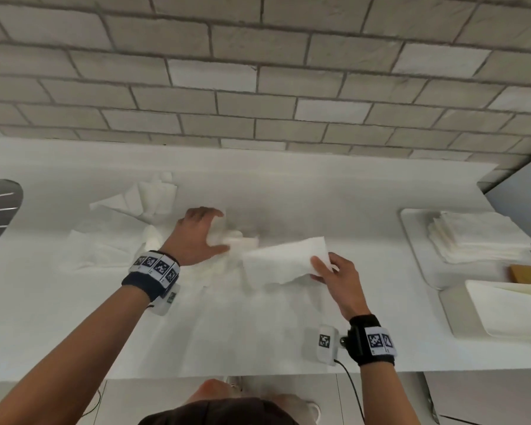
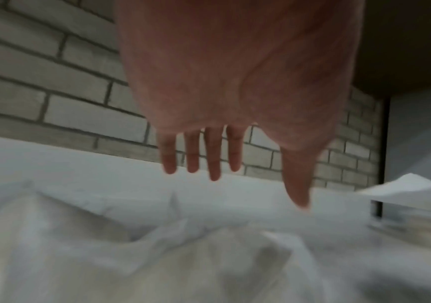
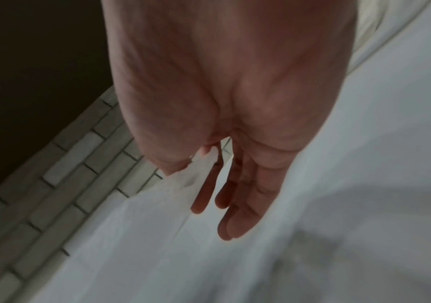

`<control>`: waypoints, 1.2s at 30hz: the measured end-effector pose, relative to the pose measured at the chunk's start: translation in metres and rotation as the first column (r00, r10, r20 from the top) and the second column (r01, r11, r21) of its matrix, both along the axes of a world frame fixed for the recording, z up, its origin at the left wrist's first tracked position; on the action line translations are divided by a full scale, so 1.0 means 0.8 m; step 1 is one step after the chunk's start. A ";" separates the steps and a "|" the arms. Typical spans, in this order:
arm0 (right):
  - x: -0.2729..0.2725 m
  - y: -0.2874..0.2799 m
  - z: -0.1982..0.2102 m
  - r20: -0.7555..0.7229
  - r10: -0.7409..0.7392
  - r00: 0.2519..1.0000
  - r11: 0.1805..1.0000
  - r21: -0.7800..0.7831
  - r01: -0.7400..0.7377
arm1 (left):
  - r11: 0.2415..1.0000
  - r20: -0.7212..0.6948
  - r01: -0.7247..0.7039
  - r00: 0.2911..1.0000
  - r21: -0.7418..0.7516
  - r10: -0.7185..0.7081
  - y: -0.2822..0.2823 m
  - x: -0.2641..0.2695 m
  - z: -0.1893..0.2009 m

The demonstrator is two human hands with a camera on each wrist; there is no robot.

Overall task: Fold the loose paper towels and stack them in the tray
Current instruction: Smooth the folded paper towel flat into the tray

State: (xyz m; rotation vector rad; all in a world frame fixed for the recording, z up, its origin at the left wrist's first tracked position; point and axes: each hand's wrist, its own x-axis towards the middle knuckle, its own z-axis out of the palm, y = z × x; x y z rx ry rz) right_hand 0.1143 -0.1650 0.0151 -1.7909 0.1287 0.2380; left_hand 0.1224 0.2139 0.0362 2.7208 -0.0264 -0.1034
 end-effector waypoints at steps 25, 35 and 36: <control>-0.018 0.108 0.124 0.427 0.538 0.727 0.832 -0.408 -0.376 | 0.960 0.172 0.267 0.953 -0.091 -0.248 -0.003 0.026 0.098; -0.005 0.131 0.152 0.450 0.238 0.861 0.971 -0.087 -0.223 | 0.779 0.226 0.174 0.973 -0.603 -0.042 -0.045 -0.012 0.169; -0.007 0.129 0.154 0.450 0.242 0.859 0.970 -0.085 -0.228 | 0.760 0.206 0.160 0.978 -0.630 -0.035 -0.046 -0.020 0.162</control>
